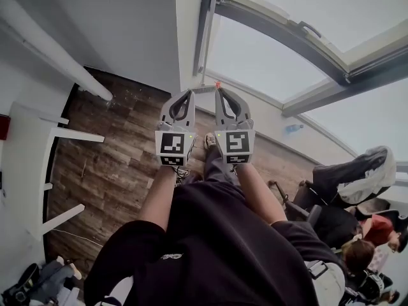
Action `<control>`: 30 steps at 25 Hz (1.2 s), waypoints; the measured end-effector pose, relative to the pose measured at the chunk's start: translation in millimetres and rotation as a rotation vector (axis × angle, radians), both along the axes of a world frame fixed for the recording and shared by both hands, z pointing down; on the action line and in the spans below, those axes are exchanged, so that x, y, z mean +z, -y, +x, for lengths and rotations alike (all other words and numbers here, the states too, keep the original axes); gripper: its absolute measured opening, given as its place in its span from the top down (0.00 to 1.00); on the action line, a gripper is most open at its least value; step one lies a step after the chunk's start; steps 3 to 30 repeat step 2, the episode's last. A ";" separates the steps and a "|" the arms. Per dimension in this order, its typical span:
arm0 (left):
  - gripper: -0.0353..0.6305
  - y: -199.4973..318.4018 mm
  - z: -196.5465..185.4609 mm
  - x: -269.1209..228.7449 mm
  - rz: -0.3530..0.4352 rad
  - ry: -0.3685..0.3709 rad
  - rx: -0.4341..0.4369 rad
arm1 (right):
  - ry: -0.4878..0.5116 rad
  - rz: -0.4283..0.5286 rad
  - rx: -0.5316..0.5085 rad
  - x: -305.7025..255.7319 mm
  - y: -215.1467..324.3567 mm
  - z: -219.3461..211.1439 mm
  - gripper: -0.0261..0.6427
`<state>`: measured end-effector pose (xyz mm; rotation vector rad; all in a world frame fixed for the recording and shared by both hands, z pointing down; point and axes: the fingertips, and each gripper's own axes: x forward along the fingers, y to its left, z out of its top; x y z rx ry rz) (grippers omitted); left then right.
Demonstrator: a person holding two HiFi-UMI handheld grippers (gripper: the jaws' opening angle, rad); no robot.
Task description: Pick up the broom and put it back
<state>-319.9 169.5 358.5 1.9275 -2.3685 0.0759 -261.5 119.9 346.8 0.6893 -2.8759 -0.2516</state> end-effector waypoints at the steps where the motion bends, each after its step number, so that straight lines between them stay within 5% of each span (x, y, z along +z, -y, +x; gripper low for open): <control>1: 0.95 -0.1 1.5 -0.4 0.001 0.003 0.004 | 0.001 -0.001 0.002 -0.1 -0.1 0.7 0.93; 30: 0.95 -0.1 2.8 -0.9 0.002 0.006 0.008 | 0.002 -0.002 0.003 -0.3 -0.3 1.3 0.93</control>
